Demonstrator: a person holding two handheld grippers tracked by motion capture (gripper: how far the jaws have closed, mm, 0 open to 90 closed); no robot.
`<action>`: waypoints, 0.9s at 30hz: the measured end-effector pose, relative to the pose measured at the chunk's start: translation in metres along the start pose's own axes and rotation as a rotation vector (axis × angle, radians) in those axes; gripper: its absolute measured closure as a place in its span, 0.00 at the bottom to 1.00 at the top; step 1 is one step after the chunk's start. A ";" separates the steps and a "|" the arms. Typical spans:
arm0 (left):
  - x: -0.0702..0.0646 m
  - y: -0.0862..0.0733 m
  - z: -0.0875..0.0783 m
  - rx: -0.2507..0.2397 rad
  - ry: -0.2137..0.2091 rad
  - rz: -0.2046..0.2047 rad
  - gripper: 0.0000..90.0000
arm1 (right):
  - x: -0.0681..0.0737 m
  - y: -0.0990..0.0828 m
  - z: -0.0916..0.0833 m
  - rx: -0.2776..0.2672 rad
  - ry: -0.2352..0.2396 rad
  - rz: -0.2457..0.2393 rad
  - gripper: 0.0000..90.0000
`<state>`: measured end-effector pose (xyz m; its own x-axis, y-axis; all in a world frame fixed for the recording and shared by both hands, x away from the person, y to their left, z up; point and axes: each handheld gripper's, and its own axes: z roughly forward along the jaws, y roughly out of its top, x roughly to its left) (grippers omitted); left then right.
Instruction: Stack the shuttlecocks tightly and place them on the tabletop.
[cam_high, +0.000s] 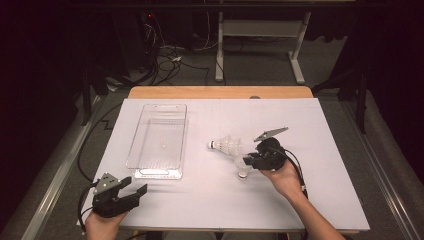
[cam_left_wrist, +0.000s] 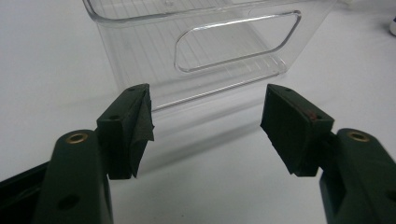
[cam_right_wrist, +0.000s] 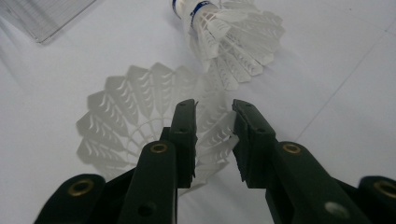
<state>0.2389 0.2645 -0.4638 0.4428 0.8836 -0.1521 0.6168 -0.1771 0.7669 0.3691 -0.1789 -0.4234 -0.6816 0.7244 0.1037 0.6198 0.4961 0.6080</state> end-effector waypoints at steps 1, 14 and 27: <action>0.000 0.000 0.000 0.001 0.000 0.000 0.38 | -0.001 -0.001 -0.001 0.000 -0.001 0.004 0.79; 0.000 0.000 0.000 -0.004 0.002 -0.004 0.38 | -0.012 -0.010 -0.004 -0.008 -0.025 0.033 0.77; 0.001 0.000 0.000 0.000 0.002 -0.005 0.38 | -0.026 -0.018 -0.004 -0.008 -0.058 0.074 0.73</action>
<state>0.2390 0.2652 -0.4640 0.4380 0.8856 -0.1546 0.6191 -0.1724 0.7661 0.3737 -0.2088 -0.4336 -0.6098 0.7858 0.1028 0.6644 0.4362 0.6069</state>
